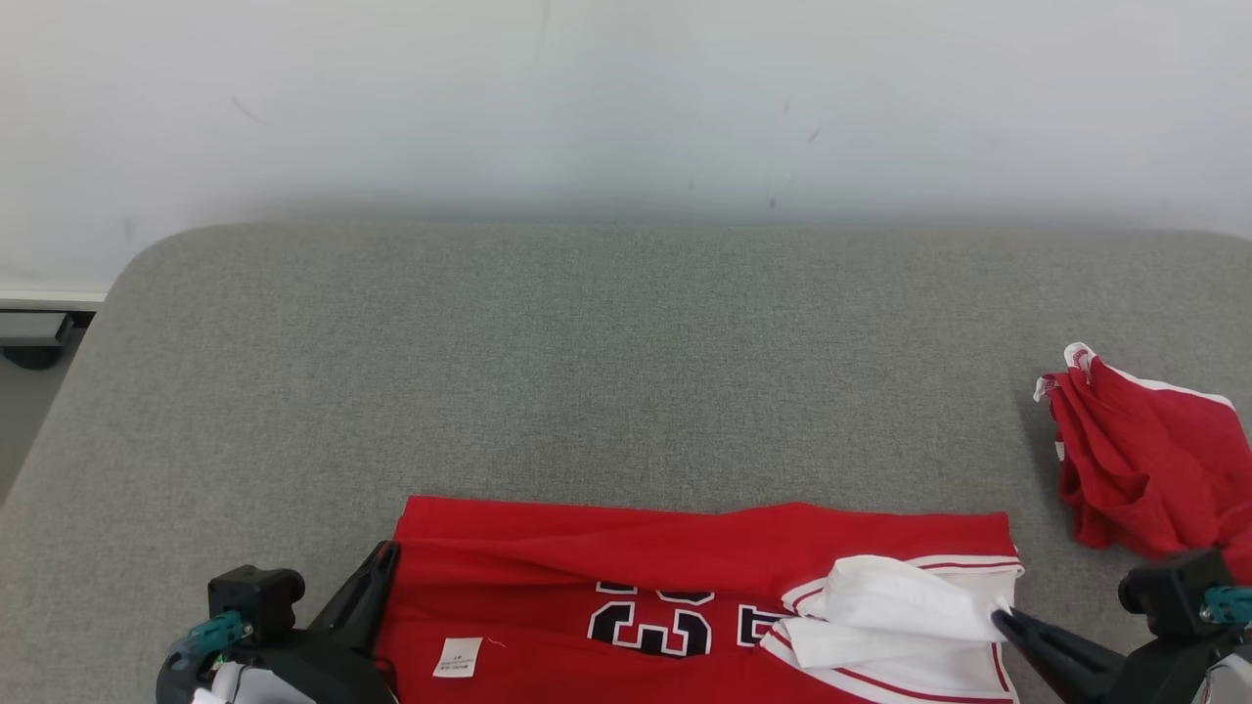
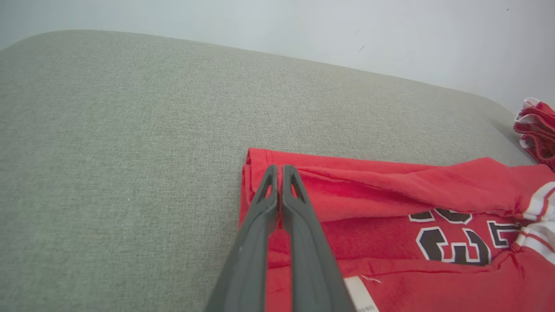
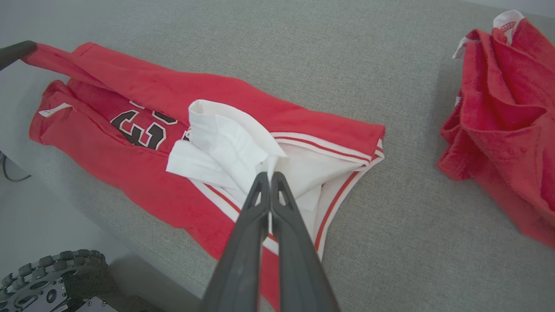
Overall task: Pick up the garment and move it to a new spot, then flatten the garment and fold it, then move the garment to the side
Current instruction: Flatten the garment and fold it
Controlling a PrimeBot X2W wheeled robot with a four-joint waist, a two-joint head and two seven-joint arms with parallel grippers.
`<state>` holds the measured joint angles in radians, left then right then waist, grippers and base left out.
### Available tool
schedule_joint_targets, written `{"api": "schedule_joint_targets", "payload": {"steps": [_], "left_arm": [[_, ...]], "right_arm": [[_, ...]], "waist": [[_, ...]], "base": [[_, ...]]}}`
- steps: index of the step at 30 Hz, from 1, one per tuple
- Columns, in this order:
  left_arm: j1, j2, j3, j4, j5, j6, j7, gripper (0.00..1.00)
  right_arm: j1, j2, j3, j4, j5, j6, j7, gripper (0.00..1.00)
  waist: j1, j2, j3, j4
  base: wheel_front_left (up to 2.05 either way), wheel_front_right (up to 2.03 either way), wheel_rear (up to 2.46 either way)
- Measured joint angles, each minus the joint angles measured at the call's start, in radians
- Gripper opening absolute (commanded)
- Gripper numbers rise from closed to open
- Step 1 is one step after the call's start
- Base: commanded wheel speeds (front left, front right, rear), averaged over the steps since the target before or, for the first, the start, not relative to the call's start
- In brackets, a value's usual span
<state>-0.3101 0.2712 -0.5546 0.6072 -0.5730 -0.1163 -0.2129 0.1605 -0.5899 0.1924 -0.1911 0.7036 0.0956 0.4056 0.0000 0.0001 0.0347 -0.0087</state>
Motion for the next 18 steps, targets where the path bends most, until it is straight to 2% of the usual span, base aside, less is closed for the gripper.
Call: {"api": "schedule_joint_targets", "payload": {"steps": [10,18], "left_arm": [[-0.004,-0.017,0.002,-0.009,0.000,0.000,0.000,0.00],[0.002,-0.016,0.002,0.004,-0.008,0.002,0.000,0.00]], "right_arm": [[-0.056,-0.006,-0.031,-0.058,-0.023,-0.009,-0.045,0.00],[0.025,-0.006,-0.021,-0.030,-0.015,-0.018,-0.028,0.00]], "waist": [[0.0001,0.0000,0.009,-0.004],[0.0001,0.0000,0.013,-0.005]], "base": [[0.00,0.00,0.00],[0.00,0.00,0.00]]}}
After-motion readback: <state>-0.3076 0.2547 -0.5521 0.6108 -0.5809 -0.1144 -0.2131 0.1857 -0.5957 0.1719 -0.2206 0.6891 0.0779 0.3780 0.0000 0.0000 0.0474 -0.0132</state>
